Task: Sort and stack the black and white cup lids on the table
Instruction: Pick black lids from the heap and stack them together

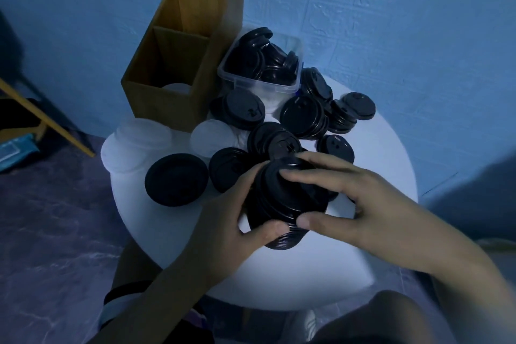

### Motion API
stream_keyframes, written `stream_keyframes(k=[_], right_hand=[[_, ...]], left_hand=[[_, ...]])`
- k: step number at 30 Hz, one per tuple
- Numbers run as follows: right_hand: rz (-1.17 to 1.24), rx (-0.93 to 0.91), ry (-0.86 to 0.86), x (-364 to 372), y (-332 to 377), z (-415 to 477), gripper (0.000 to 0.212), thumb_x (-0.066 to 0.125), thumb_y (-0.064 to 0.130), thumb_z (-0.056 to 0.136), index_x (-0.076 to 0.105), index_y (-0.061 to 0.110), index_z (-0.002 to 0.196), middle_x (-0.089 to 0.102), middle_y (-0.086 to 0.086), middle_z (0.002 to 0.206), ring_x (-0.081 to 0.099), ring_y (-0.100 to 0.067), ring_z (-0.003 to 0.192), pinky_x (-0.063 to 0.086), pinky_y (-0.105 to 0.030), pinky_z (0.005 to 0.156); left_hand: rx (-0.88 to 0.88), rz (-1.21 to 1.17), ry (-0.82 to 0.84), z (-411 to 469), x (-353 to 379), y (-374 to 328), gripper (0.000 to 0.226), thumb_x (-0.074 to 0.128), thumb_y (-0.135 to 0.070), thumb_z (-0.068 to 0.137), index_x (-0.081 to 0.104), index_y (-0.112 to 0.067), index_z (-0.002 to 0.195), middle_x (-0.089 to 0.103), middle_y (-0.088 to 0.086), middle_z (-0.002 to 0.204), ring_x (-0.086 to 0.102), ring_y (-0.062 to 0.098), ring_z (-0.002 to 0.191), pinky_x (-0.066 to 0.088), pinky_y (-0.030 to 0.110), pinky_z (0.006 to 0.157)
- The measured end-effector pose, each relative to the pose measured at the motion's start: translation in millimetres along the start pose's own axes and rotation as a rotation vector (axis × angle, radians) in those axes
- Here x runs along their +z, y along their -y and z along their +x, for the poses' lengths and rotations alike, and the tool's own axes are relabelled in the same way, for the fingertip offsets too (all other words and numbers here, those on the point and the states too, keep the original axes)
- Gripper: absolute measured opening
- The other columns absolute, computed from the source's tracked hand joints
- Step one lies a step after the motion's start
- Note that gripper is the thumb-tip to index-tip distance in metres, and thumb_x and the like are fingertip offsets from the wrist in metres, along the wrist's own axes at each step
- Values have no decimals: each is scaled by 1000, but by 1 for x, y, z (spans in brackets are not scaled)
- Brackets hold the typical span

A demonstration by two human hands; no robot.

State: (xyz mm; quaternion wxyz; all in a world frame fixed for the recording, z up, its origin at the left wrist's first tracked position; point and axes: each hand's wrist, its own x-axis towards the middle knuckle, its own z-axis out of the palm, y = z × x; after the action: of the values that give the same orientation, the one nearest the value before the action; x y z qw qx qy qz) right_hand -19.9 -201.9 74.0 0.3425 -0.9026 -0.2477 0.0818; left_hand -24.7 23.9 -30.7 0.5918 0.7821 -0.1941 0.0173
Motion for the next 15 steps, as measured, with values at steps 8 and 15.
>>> stream_keyframes(k=[8, 15], right_hand=[[-32, 21, 4, 5, 0, 1, 63, 68, 63, 80, 49, 57, 139, 39, 31, 154, 39, 5, 142, 39, -36, 116], [-71, 29, 59, 0, 2, 2, 67, 65, 65, 75, 40, 68, 138, 28, 43, 154, 29, 18, 141, 31, -22, 117]], left_hand=[[-20, -28, 32, 2, -2, 0, 83, 78, -38, 83, 36, -37, 155, 59, -9, 144, 55, 16, 136, 48, 49, 109], [-55, -71, 57, 3, -3, -3, 87, 85, -36, 76, 40, -46, 150, 64, -8, 139, 60, 19, 131, 50, 48, 107]])
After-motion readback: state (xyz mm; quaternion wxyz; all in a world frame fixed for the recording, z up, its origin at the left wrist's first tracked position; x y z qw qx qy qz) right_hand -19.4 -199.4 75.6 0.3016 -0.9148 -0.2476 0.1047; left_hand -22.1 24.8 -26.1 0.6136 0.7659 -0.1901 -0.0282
